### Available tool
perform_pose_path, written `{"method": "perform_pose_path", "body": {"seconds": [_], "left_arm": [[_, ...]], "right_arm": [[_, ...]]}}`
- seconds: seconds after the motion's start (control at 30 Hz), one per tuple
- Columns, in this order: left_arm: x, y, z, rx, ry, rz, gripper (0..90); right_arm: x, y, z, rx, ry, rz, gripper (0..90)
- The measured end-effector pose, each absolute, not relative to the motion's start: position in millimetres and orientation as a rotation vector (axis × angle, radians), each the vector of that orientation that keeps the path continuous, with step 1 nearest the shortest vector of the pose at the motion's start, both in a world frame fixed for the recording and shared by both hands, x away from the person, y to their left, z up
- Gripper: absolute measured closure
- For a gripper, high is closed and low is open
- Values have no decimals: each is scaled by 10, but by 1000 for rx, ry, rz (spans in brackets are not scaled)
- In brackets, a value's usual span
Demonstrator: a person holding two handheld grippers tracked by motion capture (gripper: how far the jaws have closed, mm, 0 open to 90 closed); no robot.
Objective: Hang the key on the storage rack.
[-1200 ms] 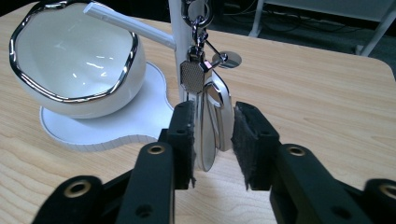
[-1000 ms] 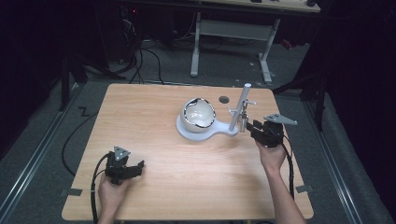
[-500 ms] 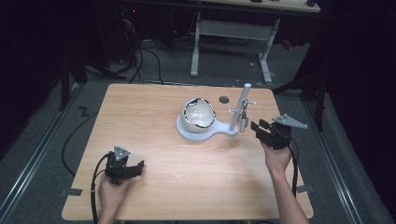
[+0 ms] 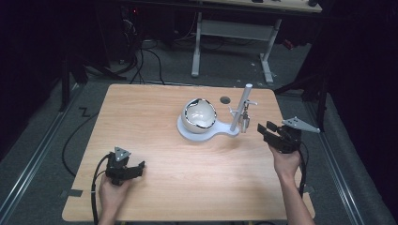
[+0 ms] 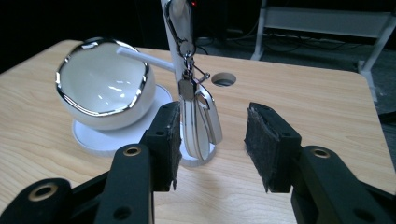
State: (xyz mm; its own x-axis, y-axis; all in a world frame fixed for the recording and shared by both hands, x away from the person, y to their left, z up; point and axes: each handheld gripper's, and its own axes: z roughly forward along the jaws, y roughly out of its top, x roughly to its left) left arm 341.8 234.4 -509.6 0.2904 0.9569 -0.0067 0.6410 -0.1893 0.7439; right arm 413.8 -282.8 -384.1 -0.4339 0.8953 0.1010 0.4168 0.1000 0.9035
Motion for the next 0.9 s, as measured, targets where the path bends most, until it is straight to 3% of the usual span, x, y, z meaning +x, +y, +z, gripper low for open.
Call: {"method": "perform_pose_path", "body": {"seconds": [0.9], "left_arm": [[3416,2343,-5096,1916,1429,630,212]], "right_arm": [[3832,-3006,-3851,1273,1844,1337,524]]}}
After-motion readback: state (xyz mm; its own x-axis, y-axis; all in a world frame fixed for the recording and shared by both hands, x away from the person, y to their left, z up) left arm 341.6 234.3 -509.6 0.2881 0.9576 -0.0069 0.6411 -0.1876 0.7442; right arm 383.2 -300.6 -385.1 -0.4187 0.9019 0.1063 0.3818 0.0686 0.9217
